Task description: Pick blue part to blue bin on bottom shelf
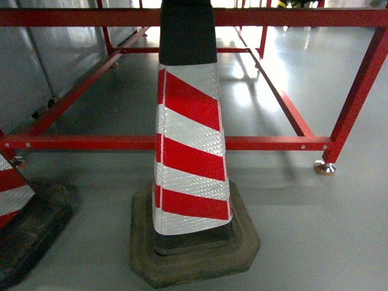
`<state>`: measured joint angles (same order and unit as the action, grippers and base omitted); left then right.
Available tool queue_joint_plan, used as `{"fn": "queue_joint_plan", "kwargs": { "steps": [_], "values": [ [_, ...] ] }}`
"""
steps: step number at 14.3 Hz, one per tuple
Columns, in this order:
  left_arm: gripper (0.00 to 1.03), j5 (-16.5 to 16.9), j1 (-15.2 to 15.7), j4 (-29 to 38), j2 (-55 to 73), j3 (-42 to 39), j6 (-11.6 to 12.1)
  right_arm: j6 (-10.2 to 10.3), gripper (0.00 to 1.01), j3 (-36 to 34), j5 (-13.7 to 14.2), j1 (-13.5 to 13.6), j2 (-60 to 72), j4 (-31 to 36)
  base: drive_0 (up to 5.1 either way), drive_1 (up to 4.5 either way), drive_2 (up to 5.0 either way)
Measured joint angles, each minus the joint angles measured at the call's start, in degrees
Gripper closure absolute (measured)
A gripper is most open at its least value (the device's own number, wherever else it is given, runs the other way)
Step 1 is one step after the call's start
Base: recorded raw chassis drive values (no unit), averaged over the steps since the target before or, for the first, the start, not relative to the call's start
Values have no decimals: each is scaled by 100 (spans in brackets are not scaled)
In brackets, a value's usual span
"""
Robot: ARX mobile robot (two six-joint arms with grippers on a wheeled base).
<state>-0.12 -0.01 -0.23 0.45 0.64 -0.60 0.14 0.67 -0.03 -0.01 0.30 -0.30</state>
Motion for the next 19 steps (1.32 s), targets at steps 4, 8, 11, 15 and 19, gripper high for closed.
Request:
{"fn": "queue_joint_plan", "kwargs": {
  "steps": [4,8,11,15,19],
  "values": [
    [5,-2,0,0,0,0,0,0,3,0,0,0,0,0,0,0,0],
    [5,-2,0,0,0,0,0,2,3,0,0,0,0,0,0,0,0],
    [5,-7,0,-4,0,0,0,2,3,0,4,0,0,0,0,0,0],
    [5,22,0,-4,0,0,7,4,3,0,7,0,0,2,0,0,0],
    [5,-4,0,-2,0,0,0,-9,3,0,0,0,0,0,0,0,0]
  ]
}}
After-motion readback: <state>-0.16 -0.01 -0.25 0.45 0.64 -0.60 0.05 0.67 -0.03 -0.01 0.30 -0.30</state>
